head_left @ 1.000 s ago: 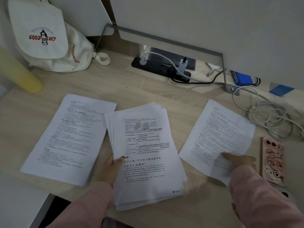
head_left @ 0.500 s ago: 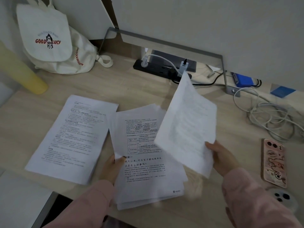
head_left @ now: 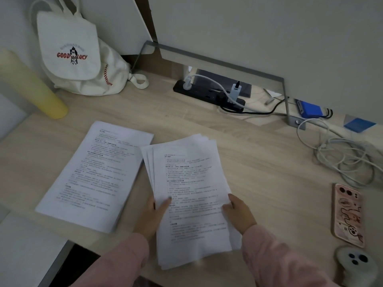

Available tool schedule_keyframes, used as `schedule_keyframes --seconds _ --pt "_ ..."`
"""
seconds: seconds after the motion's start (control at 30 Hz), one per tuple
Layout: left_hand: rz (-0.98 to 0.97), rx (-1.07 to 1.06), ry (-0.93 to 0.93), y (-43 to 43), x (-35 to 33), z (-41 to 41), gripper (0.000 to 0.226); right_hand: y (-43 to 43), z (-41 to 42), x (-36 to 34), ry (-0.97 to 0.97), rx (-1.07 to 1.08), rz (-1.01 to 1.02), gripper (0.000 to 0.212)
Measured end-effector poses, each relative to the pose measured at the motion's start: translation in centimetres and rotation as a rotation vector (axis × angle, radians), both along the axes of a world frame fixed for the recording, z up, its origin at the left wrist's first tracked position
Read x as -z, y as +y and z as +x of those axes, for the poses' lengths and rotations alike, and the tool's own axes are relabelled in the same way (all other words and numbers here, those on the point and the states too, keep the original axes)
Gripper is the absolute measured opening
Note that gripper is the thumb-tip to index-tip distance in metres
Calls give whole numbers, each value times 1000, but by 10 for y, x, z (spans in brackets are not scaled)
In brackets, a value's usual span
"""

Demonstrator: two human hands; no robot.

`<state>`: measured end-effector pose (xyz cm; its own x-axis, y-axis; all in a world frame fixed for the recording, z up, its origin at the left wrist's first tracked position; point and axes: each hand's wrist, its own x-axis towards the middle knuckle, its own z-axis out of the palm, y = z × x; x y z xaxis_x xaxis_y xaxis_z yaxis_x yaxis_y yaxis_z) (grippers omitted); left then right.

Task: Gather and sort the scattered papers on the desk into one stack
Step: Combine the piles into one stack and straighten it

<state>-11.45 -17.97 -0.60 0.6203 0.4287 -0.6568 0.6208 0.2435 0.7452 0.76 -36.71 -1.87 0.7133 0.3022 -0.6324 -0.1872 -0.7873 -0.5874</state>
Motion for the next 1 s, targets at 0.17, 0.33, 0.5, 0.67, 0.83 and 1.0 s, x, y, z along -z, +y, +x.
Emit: schedule_keyframes --seconds 0.17,0.33,0.5,0.67,0.83,1.0 --pt "93 75 -46 -2 -15 0 40 -4 10 -9 -30 246 138 40" --pt "242 31 -267 3 -54 1 51 5 23 -48 64 348 438 58" --pt "341 -133 -449 13 -91 8 40 16 19 -103 -76 361 801 30" --pt "401 -159 -560 22 -117 16 33 20 10 -123 -184 385 862 29" --pt "329 -132 -587 20 -117 16 35 25 -1 -120 -164 394 837 26" --pt "359 -193 -566 21 -111 8 30 23 -8 -122 -222 420 841 27"
